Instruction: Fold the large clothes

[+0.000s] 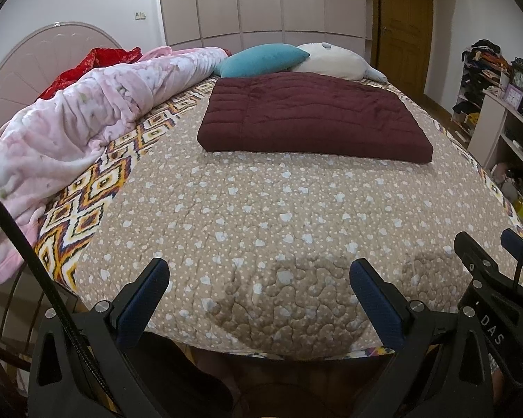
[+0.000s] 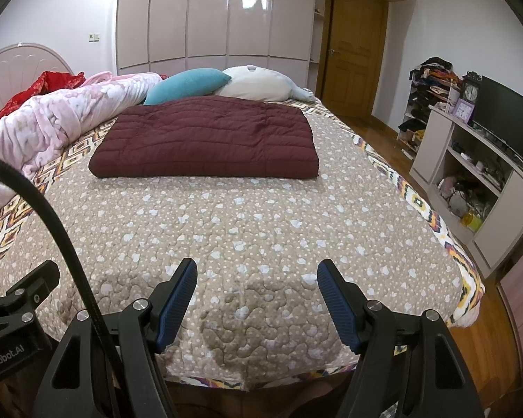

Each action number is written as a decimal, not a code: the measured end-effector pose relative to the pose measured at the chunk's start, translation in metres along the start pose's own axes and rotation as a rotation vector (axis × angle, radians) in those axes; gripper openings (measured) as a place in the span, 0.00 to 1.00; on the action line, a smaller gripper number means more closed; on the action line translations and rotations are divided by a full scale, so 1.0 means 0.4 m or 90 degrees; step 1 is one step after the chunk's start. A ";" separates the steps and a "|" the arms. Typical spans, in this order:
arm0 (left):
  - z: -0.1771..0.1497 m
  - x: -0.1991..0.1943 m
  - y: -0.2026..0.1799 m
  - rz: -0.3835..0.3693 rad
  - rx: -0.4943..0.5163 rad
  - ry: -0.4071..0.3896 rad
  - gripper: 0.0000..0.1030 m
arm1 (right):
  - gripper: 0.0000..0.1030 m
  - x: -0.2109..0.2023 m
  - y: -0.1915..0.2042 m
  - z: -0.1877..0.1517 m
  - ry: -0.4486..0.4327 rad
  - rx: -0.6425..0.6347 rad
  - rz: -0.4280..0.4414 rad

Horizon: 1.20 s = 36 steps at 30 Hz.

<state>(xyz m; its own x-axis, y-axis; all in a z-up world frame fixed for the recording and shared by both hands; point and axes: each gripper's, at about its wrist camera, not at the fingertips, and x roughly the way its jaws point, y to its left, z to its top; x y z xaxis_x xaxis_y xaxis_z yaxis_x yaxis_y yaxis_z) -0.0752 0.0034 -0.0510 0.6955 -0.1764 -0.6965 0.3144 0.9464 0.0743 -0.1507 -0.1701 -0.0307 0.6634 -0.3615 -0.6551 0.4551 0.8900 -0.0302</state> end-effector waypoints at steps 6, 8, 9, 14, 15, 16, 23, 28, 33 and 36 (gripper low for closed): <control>0.002 0.001 -0.001 0.001 0.000 0.000 1.00 | 0.73 0.000 0.001 0.001 0.000 0.001 0.001; 0.002 0.001 -0.001 0.000 0.000 0.000 1.00 | 0.73 0.000 0.000 0.000 0.000 0.000 0.000; 0.002 0.001 -0.001 0.000 0.000 0.000 1.00 | 0.73 0.000 0.001 0.002 0.000 0.001 0.001; 0.001 0.001 -0.001 0.000 0.000 0.001 1.00 | 0.73 0.000 0.001 0.000 0.001 0.000 0.000; 0.001 0.002 0.001 -0.001 0.000 0.001 1.00 | 0.73 0.000 0.002 0.001 0.001 0.000 0.001; 0.000 0.002 0.000 0.000 0.000 0.001 1.00 | 0.73 0.000 0.002 0.001 0.001 0.000 0.001; -0.001 0.004 0.002 -0.001 0.000 0.002 1.00 | 0.73 0.000 0.003 0.002 0.001 0.000 0.000; -0.004 0.005 0.004 -0.002 0.001 0.003 1.00 | 0.73 -0.001 0.002 0.001 0.002 0.000 -0.001; -0.001 0.006 0.005 -0.002 0.001 0.003 1.00 | 0.73 0.004 -0.001 -0.001 0.002 -0.001 0.000; -0.004 0.009 0.004 -0.002 0.001 0.003 1.00 | 0.73 0.004 -0.001 -0.002 0.003 -0.002 0.000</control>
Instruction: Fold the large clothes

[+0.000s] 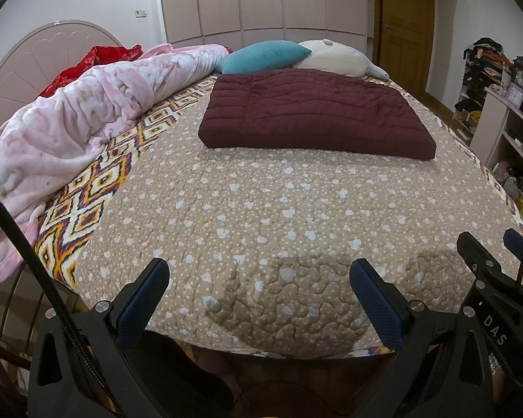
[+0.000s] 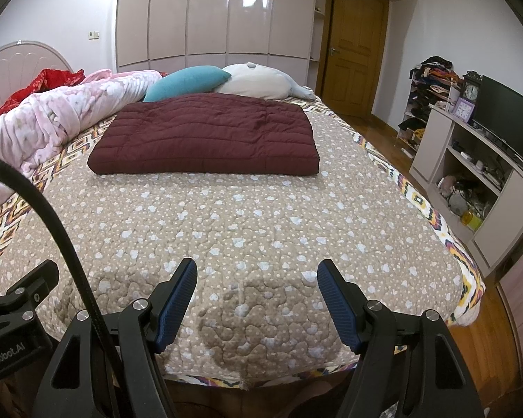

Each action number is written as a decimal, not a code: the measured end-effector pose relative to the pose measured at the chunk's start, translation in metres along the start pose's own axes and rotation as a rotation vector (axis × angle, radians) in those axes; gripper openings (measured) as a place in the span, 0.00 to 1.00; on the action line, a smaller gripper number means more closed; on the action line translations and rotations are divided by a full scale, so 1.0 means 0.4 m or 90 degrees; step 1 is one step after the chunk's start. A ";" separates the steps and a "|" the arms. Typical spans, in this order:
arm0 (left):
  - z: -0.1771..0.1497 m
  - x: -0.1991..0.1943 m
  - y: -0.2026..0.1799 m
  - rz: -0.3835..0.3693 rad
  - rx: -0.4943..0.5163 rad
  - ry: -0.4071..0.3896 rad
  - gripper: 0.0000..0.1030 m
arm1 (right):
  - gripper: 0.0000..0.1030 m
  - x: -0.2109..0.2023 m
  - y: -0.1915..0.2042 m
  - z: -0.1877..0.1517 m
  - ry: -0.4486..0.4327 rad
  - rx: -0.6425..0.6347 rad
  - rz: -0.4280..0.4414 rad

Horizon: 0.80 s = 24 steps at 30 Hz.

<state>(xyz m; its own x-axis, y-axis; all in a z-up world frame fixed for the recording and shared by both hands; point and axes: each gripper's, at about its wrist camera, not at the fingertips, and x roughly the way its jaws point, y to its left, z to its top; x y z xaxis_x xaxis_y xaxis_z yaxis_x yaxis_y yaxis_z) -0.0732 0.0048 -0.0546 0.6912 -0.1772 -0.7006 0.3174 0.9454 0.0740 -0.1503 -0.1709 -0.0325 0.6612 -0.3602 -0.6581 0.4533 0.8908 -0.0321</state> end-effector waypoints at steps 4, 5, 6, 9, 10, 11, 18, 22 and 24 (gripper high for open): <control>0.011 0.016 -0.002 0.011 0.019 -0.009 1.00 | 0.73 0.026 0.010 0.028 -0.007 -0.017 0.010; 0.019 0.021 0.002 0.015 0.022 -0.013 1.00 | 0.73 0.026 0.010 0.028 -0.007 -0.017 0.010; 0.024 0.025 0.005 0.019 0.022 -0.016 1.00 | 0.73 0.035 0.014 0.039 -0.012 -0.022 0.005; 0.044 0.044 0.020 0.027 0.016 -0.008 1.00 | 0.73 0.062 0.018 0.063 -0.013 -0.029 0.001; 0.048 0.051 0.027 0.028 0.012 -0.004 1.00 | 0.73 0.068 0.019 0.066 -0.012 -0.029 0.002; 0.051 0.060 0.036 0.030 0.007 0.000 1.00 | 0.73 0.073 0.020 0.071 -0.012 -0.029 0.002; 0.087 0.111 0.067 0.044 -0.010 0.015 1.00 | 0.73 0.115 0.025 0.087 -0.005 -0.047 -0.025; 0.100 0.126 0.063 0.038 -0.007 0.010 1.00 | 0.73 0.133 0.030 0.084 0.004 -0.058 -0.027; 0.105 0.132 0.053 0.039 0.002 0.004 1.00 | 0.73 0.157 0.027 0.080 0.028 -0.050 -0.010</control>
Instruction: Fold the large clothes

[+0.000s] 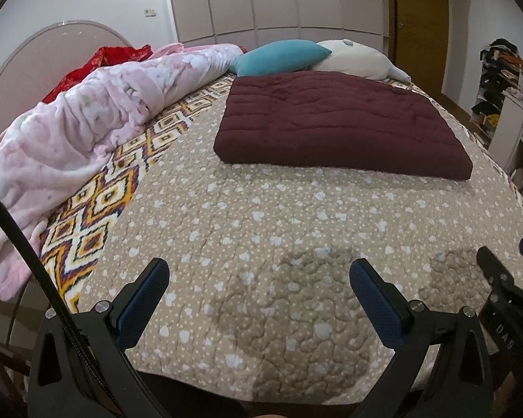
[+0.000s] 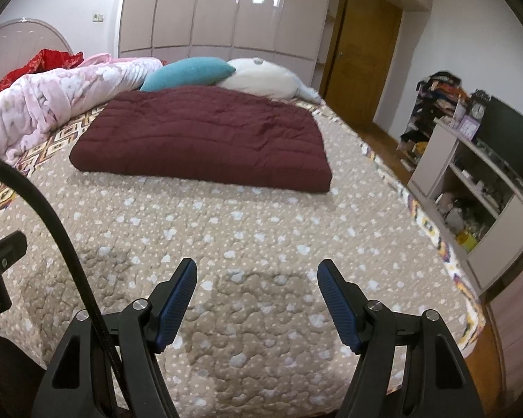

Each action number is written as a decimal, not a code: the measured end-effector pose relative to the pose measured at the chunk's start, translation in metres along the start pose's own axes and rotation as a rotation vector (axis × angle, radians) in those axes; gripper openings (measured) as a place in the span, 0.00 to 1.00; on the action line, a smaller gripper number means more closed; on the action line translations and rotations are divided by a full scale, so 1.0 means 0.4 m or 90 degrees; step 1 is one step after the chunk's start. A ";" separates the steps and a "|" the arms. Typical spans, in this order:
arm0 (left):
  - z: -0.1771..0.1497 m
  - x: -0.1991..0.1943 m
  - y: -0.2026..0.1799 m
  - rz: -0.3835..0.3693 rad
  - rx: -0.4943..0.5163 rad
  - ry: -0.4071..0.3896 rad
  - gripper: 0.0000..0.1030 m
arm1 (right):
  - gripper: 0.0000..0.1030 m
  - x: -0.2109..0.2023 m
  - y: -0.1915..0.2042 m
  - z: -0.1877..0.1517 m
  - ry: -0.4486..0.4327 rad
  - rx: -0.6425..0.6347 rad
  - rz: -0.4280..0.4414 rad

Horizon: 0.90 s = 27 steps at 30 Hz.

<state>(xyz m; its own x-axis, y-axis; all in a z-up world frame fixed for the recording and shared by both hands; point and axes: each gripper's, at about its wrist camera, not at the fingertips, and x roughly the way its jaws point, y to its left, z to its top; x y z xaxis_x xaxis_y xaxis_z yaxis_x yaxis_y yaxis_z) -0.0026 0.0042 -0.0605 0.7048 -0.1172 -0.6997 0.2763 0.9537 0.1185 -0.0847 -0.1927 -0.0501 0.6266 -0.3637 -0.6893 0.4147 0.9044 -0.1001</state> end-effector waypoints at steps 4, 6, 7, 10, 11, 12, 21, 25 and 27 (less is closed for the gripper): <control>0.002 0.021 -0.031 -0.005 0.021 0.008 1.00 | 0.73 0.026 -0.005 0.000 0.015 0.005 0.005; 0.002 0.036 -0.042 -0.011 0.024 0.019 1.00 | 0.73 0.038 -0.007 -0.001 0.020 0.006 0.003; 0.001 0.044 -0.046 -0.011 0.025 0.025 1.00 | 0.73 0.045 -0.011 -0.002 0.022 0.008 0.002; 0.002 0.068 -0.053 -0.015 0.027 0.043 1.00 | 0.73 0.056 -0.017 -0.003 0.025 0.013 -0.002; 0.003 0.073 -0.054 -0.016 0.027 0.046 1.00 | 0.73 0.059 -0.020 -0.003 0.026 0.016 -0.003; 0.003 0.079 -0.055 -0.015 0.027 0.049 1.00 | 0.73 0.063 -0.022 -0.004 0.027 0.017 -0.005; 0.000 0.115 -0.061 -0.023 0.029 0.074 1.00 | 0.73 0.092 -0.012 -0.005 0.044 0.012 0.000; -0.003 0.128 -0.059 -0.029 0.023 0.087 1.00 | 0.73 0.101 -0.007 -0.003 0.048 0.010 0.003; -0.005 0.135 -0.059 -0.031 0.021 0.093 1.00 | 0.73 0.104 -0.005 -0.004 0.052 0.009 0.004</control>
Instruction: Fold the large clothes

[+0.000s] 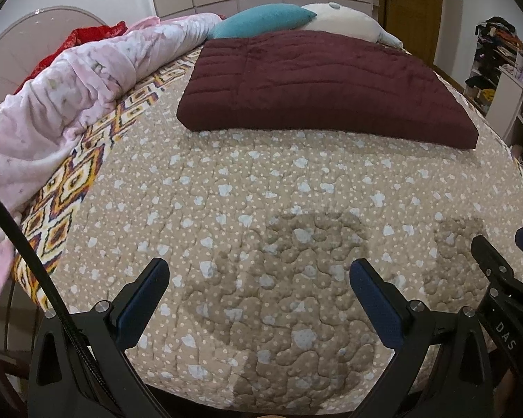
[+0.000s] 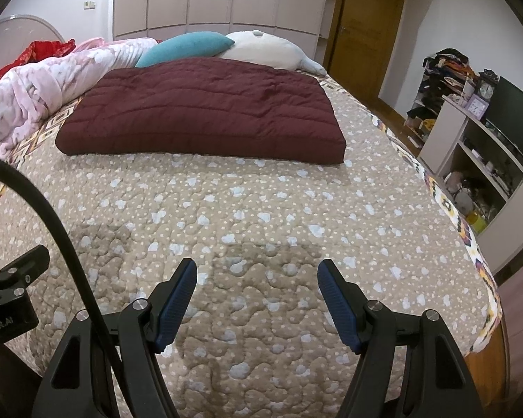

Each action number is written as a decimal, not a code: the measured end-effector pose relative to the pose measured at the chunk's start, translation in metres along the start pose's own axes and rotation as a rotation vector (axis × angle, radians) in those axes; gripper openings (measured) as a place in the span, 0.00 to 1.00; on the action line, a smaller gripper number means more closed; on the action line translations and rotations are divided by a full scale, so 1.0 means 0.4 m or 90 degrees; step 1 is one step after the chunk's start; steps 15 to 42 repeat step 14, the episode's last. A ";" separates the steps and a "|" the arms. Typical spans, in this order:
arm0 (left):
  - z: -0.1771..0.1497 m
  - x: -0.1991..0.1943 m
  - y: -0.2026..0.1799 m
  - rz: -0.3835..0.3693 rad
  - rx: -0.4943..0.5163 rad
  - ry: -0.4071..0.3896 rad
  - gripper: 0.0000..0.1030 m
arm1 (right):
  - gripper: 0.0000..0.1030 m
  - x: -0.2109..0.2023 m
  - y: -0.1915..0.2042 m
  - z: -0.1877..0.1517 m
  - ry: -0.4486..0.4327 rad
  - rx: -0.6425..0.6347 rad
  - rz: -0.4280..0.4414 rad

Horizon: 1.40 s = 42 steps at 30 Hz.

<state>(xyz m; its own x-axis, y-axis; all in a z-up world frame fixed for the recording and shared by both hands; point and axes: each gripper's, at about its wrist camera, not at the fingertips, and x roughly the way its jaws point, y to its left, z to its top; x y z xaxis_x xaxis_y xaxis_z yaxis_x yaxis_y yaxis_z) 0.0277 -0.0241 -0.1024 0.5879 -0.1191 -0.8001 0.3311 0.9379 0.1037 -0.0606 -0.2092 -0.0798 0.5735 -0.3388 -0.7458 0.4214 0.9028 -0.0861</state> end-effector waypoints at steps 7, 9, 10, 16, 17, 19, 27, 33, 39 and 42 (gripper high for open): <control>-0.001 0.011 0.004 -0.006 -0.008 0.009 1.00 | 0.73 0.002 0.009 0.001 0.005 -0.003 0.005; -0.002 0.012 0.008 -0.007 -0.009 0.009 1.00 | 0.73 0.003 0.016 0.002 0.007 -0.007 0.008; -0.002 0.012 0.009 -0.009 -0.010 0.010 1.00 | 0.73 0.003 0.016 0.002 0.007 -0.007 0.008; -0.002 0.013 0.013 -0.005 -0.011 0.008 1.00 | 0.73 0.003 0.024 0.001 0.012 -0.012 0.013; -0.002 0.013 0.013 -0.005 -0.011 0.008 1.00 | 0.73 0.003 0.024 0.001 0.012 -0.012 0.013; -0.002 0.013 0.013 -0.005 -0.011 0.008 1.00 | 0.73 0.003 0.024 0.001 0.012 -0.012 0.013; -0.002 0.013 0.013 -0.005 -0.011 0.008 1.00 | 0.73 0.003 0.024 0.001 0.012 -0.012 0.013; -0.002 0.013 0.013 -0.005 -0.011 0.008 1.00 | 0.73 0.003 0.024 0.001 0.012 -0.012 0.013; -0.002 0.013 0.013 -0.005 -0.011 0.008 1.00 | 0.73 0.003 0.024 0.001 0.012 -0.012 0.013; -0.002 0.013 0.013 -0.005 -0.011 0.008 1.00 | 0.73 0.003 0.024 0.001 0.012 -0.012 0.013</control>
